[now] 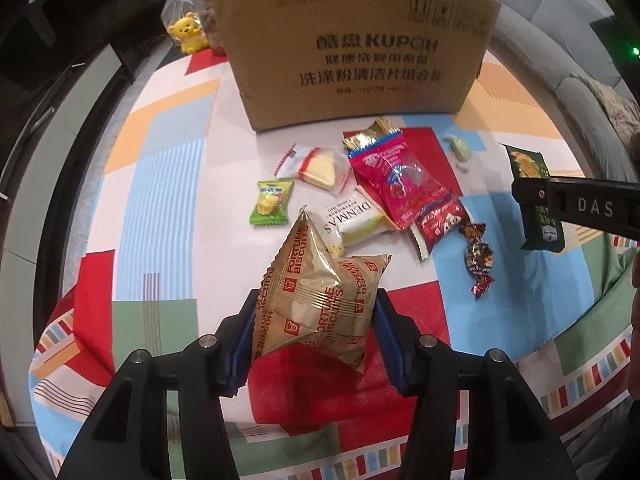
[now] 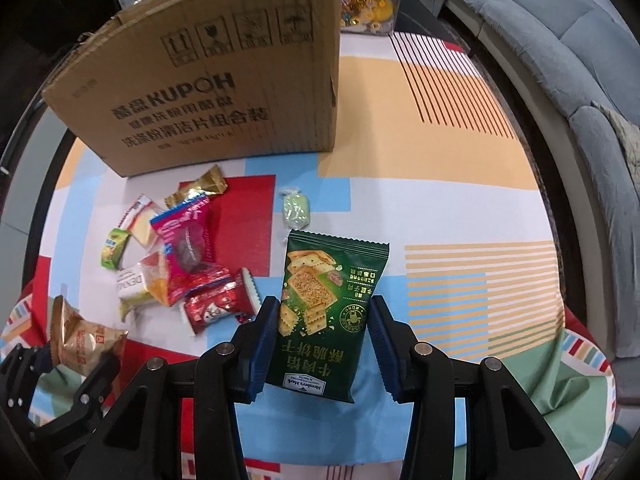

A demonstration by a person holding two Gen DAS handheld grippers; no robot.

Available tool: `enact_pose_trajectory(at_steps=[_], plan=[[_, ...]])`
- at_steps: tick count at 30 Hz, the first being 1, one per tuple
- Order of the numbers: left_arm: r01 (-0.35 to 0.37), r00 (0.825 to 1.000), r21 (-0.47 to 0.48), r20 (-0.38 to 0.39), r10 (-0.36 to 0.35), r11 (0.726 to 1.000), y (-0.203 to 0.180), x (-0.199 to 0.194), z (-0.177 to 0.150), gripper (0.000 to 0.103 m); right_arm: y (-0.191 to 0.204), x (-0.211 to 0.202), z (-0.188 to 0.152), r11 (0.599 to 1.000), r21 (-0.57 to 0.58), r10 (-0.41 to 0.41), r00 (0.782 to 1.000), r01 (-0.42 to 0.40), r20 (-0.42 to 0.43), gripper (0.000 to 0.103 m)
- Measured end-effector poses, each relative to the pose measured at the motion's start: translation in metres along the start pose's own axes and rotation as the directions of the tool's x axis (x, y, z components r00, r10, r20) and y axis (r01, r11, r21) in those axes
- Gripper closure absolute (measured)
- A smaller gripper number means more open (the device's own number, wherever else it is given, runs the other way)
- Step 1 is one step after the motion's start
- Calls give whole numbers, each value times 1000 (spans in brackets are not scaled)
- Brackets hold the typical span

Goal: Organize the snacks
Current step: 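Lift the gold pastry and green cracker packet with both tools over the box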

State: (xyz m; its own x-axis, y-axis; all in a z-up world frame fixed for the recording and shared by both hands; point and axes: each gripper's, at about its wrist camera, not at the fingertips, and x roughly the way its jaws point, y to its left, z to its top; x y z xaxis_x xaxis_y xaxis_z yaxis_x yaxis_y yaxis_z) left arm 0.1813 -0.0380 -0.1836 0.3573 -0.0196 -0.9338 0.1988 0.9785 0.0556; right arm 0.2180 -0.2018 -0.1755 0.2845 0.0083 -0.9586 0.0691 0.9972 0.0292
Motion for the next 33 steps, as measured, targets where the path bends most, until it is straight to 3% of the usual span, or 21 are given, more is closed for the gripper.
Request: enact_pose_trajectory(at_steps=[17, 33], plan=[[-6, 995, -71, 104, 13, 997, 20, -46, 26, 50, -8, -49, 15, 999, -24, 30, 995, -28, 100, 57], [-1, 978, -102, 207, 22, 995, 28, -87, 67, 50, -1, -104, 41, 998, -46, 51, 974, -41, 222, 57]])
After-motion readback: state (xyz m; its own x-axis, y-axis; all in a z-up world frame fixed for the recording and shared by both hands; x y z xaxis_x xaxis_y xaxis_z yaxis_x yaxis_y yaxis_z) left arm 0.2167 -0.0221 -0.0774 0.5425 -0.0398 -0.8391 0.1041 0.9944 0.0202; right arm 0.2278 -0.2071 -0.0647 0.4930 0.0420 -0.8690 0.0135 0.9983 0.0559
